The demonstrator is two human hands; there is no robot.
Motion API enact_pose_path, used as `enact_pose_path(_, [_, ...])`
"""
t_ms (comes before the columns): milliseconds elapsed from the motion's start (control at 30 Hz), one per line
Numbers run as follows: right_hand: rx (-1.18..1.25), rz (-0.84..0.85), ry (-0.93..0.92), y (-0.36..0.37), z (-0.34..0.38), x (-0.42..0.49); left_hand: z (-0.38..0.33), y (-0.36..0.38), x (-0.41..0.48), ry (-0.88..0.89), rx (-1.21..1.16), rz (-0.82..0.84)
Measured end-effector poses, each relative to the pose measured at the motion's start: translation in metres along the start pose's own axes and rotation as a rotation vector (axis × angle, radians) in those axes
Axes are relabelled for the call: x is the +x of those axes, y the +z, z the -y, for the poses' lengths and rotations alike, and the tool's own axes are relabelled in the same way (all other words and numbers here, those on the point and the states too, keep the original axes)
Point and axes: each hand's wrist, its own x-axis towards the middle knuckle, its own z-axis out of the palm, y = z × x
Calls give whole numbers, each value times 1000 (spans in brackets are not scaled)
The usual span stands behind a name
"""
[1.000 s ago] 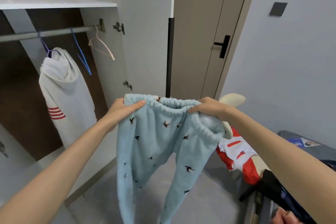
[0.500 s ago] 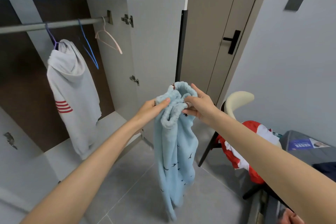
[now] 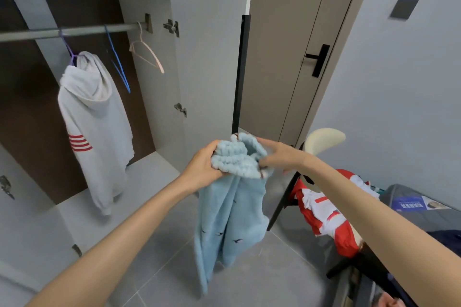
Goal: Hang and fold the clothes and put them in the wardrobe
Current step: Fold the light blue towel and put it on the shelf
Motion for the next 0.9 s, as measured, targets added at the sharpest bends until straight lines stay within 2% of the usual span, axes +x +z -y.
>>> enact_pose_path(67, [-105, -32, -43, 9, -12, 4, 0, 2, -3, 37, 23, 75])
enact_pose_path(167, [-147, -67, -204, 27, -23, 7, 0, 2, -7, 54, 38, 131])
enact_pose_path(233, [-351, -90, -241, 36, -25, 7, 1, 2, -8, 39, 42, 148])
enact_pose_path(300, [-522, -267, -255, 37, -28, 6, 3, -1, -10, -3, 48, 144])
enact_pose_path(367, [-445, -423, -198, 30, -29, 4, 7, -7, -11, -33, 47, 117])
enact_pose_path(433, [-317, -469, -99, 21, -31, 3, 8, -14, -12, -42, 60, 102])
enact_pose_path(533, [-222, -302, 15, 8, -30, 1, 6, -21, -12, -8, 127, 106])
enact_pose_path(600, [-185, -188, 1, 3, -32, -3, 6, -22, -11, 12, 169, 118])
enact_pose_path(667, [-149, -164, -35, 0, -39, -9, 7, -18, -11, 29, 189, 160])
enact_pose_path(900, [-10, -395, -74, -5, -76, -28, 1, 21, 0, 76, 221, 250])
